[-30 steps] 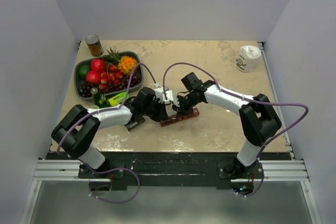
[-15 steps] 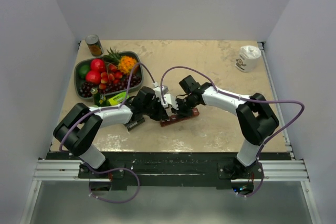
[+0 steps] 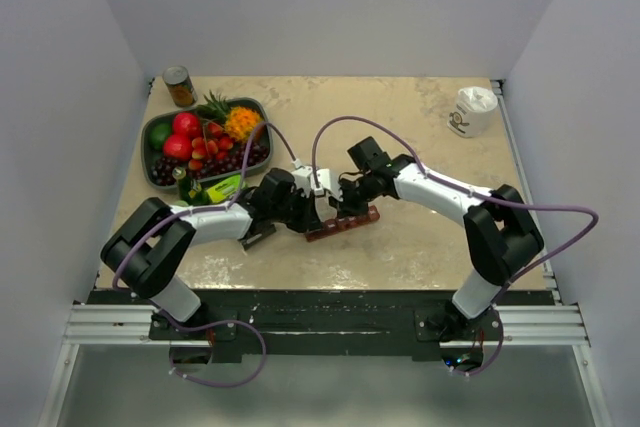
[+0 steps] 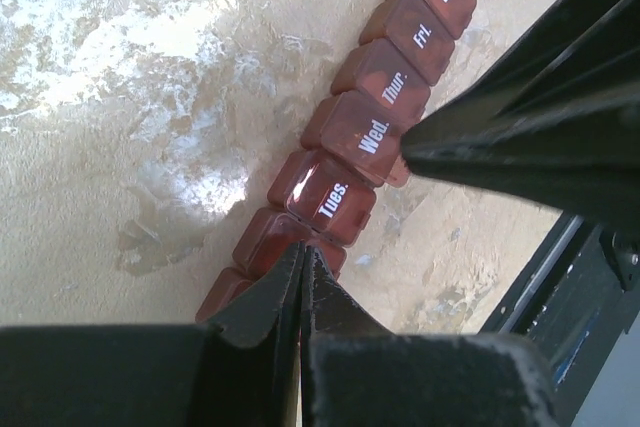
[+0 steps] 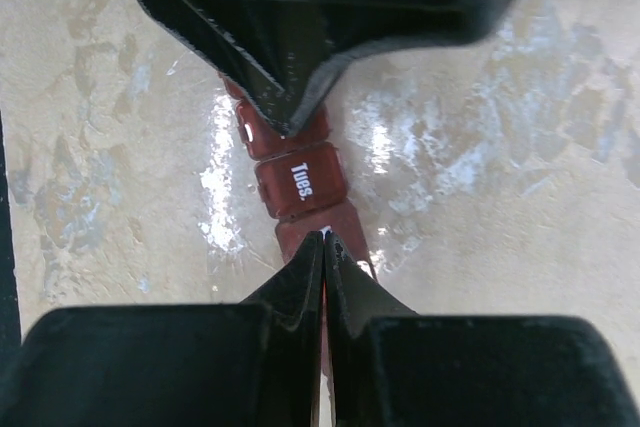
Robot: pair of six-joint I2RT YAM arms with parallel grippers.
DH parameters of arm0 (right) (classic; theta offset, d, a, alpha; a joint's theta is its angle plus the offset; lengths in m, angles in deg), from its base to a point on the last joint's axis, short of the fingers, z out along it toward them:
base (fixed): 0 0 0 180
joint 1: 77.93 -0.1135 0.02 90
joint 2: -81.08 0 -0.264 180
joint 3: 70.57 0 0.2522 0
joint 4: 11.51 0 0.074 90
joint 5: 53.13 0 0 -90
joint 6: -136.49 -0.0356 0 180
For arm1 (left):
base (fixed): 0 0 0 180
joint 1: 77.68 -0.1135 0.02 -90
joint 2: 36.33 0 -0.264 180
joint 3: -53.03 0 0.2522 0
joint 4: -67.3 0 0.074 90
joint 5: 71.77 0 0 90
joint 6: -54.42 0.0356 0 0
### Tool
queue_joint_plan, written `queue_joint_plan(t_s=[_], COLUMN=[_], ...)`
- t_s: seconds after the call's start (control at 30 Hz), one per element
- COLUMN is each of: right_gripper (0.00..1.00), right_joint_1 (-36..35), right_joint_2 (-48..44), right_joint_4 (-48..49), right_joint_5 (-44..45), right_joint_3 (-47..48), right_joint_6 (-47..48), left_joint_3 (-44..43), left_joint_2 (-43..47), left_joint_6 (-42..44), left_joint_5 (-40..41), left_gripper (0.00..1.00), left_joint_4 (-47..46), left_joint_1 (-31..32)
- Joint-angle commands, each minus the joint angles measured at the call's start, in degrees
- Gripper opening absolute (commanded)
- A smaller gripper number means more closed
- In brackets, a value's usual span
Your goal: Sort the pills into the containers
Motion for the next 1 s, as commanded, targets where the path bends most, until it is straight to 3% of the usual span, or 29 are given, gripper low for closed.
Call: queue_joint_plan(t_s=[0.0, 0.27, 0.53, 0.97], right_gripper=[0.02, 0.01, 0.01, 0.01], right_joint_1=[0.9, 1.0, 1.0, 2.2], right_joint_2=[-3.0, 2.5, 8.7, -0.6], right_joint_4=[1.8, 2.0, 2.2, -1.4], right_joint_5=[-2.8, -2.8, 4.3, -2.3], right_joint_3=[-0.2, -1.8, -1.5, 0.8], right_joint_6=[-1.8, -5.1, -7.2, -4.8], left_joint_3=[1.5, 3.3, 4.0, 4.9], left_joint_2=[2.5, 7.2, 7.7, 14.7], left_joint_6=[-1.0, -2.0, -2.1, 0.1], left_joint_5=[-0.8, 0.3, -0.4, 1.4], left_gripper=[0.04, 0.04, 0.04, 0.05], left_joint_4=[-2.8, -2.9, -3.5, -2.1], left_joint_1=[-0.1, -1.3, -1.7, -3.6])
